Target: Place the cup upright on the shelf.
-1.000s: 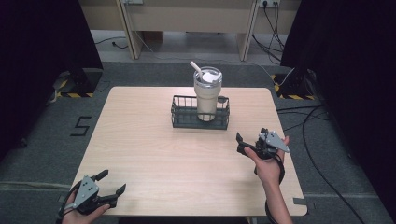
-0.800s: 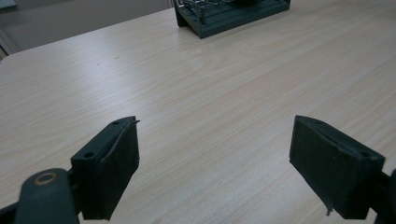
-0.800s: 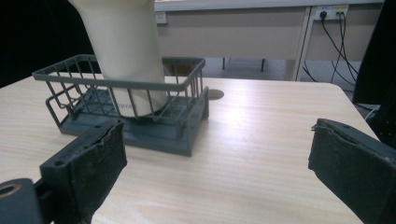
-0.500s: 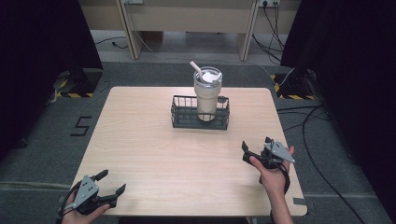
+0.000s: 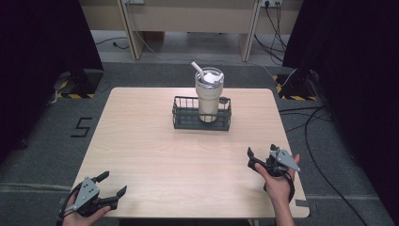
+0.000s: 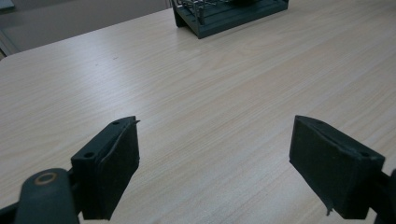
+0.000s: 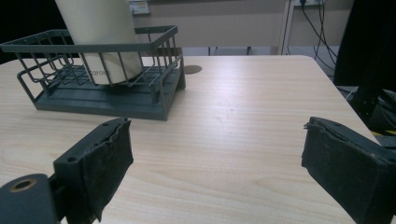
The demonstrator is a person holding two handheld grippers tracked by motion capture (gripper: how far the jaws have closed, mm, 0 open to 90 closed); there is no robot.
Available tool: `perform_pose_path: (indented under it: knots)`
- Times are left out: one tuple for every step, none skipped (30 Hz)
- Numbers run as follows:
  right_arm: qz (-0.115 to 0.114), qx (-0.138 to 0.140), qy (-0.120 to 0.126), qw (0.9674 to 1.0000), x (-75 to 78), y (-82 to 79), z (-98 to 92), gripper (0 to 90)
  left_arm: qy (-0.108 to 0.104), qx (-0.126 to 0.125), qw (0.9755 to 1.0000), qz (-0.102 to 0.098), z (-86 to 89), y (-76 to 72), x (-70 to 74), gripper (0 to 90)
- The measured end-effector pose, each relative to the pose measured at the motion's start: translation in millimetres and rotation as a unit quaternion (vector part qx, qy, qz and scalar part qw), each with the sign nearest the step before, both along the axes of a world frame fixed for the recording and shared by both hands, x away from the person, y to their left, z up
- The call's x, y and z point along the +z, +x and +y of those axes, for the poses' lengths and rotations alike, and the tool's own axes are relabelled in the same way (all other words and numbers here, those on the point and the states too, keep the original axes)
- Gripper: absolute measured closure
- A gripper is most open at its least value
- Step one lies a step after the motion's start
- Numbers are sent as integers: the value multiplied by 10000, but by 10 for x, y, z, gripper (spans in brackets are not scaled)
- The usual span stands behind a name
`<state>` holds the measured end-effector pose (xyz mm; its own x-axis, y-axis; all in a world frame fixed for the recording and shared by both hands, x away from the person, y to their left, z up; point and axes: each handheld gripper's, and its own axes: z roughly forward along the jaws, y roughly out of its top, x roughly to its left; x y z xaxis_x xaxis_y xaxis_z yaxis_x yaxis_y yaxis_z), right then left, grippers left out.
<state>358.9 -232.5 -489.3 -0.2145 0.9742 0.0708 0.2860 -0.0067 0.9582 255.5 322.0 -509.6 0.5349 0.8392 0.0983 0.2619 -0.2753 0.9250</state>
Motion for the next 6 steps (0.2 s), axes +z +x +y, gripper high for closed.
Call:
perform_pose_path:
  knots:
    - [28, 21, 11, 10000, -1, -6, 8, 83, -1, -3, 10000, 2, -1, 1, -1, 154]
    - [28, 21, 11, 10000, -1, -6, 8, 83, -1, -3, 10000, 2, -1, 1, -1, 154]
    - [45, 68, 12, 10000, 1, -9, 18, 80, 3, -7, 10000, 1, -3, 1, 0, 154]
    - [84, 183, 24, 9998, 17, -14, 49, 73, 6, -7, 10000, -2, -5, 2, 2, 154]
    - [84, 183, 24, 9998, 17, -14, 49, 73, 17, -8, 10000, -8, -5, 3, 5, 154]
    - [76, 251, 36, 9996, 33, -17, 69, 73, 22, -5, 10000, -12, -4, 3, 7, 154]
